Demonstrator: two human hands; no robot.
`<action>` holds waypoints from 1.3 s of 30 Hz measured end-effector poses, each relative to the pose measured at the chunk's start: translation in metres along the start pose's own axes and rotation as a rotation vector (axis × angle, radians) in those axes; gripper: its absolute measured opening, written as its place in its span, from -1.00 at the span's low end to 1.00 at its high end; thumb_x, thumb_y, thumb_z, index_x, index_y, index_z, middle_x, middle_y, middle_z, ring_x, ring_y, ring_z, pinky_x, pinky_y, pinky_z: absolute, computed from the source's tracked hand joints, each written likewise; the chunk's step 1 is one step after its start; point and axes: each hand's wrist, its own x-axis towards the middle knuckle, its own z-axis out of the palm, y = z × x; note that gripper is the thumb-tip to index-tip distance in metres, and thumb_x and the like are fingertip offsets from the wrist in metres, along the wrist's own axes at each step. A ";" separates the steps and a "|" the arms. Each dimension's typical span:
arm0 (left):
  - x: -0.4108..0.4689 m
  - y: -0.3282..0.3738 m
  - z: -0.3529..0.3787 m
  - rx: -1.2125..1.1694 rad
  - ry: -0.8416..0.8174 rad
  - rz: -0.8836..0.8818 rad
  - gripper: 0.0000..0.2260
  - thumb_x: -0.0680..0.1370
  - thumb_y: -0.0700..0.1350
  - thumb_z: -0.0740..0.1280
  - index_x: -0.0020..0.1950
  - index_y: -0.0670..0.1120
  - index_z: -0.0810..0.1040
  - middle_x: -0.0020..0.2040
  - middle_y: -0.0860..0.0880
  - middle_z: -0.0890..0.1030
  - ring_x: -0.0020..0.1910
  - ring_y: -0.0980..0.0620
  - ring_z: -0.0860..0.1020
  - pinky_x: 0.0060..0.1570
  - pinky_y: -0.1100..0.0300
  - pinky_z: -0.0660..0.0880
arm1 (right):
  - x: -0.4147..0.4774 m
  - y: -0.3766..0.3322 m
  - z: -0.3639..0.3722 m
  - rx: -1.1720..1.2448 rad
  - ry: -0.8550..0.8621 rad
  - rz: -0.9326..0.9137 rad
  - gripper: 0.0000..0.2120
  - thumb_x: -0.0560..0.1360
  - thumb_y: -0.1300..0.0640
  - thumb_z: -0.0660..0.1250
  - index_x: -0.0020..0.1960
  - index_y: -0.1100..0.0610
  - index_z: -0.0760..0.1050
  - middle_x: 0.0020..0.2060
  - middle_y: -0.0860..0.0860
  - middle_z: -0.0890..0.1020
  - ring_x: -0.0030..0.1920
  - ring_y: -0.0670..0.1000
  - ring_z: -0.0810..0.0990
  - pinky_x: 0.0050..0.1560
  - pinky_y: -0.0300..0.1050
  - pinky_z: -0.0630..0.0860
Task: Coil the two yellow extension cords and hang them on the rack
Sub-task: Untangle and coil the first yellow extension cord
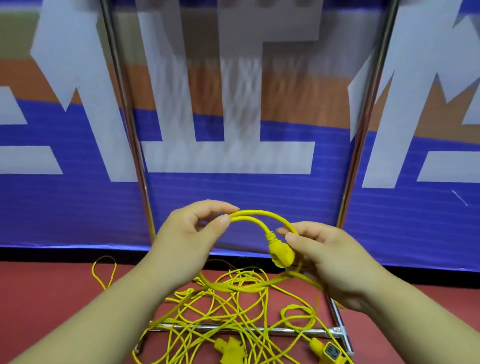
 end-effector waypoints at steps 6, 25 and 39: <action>0.006 0.001 -0.007 0.184 -0.003 0.105 -0.70 0.49 -0.30 0.43 -0.05 0.12 0.72 -0.25 0.11 0.64 -0.27 0.15 0.58 -0.23 0.32 0.46 | 0.009 -0.010 -0.003 0.210 0.066 0.051 -0.84 0.58 0.26 0.32 0.13 0.18 0.59 -0.20 0.08 0.64 -0.36 0.03 0.67 -0.19 -0.02 0.67; 0.033 -0.021 -0.011 -0.662 0.048 -0.522 -0.81 0.67 -0.08 0.21 0.10 -0.05 0.62 -0.21 -0.02 0.58 -0.09 -0.02 0.60 0.02 -0.11 0.55 | 0.038 0.015 -0.024 -0.015 0.295 0.195 -0.88 0.58 0.30 0.32 0.07 0.15 0.58 -0.17 0.16 0.65 -0.30 0.03 0.69 -0.32 0.00 0.66; 0.029 -0.035 0.008 -0.409 -0.032 -0.623 -0.79 0.68 -0.07 0.21 0.21 -0.04 0.61 -0.09 -0.09 0.63 -0.04 -0.12 0.66 -0.06 -0.12 0.61 | 0.035 0.008 -0.011 -0.128 0.174 -0.068 -0.86 0.59 0.28 0.31 0.07 0.13 0.62 -0.18 0.07 0.71 -0.34 -0.08 0.57 -0.31 -0.20 0.50</action>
